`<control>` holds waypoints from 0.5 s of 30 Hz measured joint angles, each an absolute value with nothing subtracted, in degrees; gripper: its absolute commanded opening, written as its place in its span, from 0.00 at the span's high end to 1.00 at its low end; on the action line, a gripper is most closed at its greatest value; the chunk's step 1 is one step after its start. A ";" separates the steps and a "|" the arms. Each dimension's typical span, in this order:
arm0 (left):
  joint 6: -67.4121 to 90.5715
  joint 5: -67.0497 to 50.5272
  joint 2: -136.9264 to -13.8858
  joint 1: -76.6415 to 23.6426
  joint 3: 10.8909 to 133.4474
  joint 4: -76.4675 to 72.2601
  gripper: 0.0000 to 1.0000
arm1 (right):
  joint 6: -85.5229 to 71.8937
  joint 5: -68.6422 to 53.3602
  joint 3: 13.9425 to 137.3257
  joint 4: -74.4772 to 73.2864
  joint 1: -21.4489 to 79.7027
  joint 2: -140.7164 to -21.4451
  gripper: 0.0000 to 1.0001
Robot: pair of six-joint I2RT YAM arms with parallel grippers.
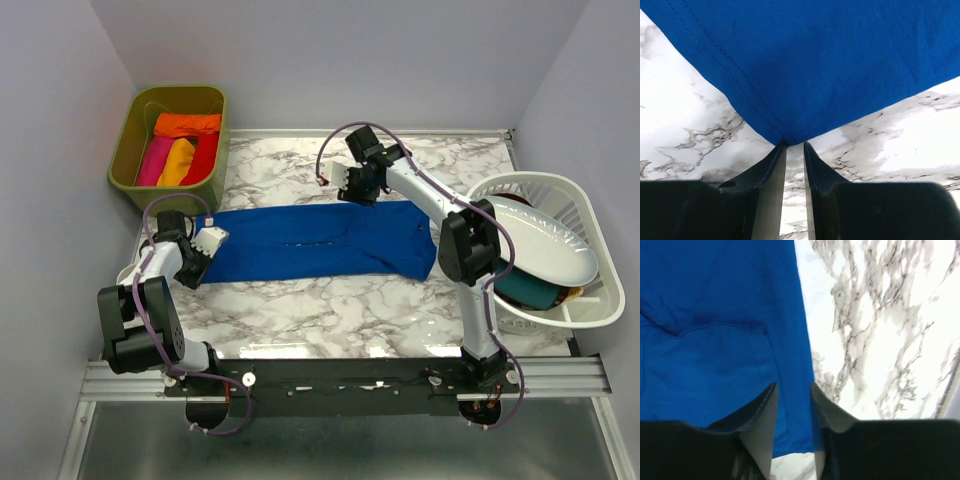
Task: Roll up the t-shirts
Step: Fold the T-shirt at the center of the board.
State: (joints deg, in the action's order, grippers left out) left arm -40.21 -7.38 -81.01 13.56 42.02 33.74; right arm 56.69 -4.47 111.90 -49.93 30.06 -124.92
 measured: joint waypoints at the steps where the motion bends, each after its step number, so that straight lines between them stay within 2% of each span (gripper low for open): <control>1: -40.21 -7.33 -81.12 13.56 42.15 33.87 0.69 | 55.92 -3.90 111.74 -49.47 30.06 -124.92 0.44; 8: -40.49 -7.29 -81.21 13.56 42.26 34.00 0.69 | 53.43 -1.26 110.74 -48.99 28.32 -124.38 0.44; 15: -40.60 -7.29 -81.21 13.54 42.24 34.00 0.69 | 49.95 0.97 111.61 -56.14 20.78 -126.08 0.45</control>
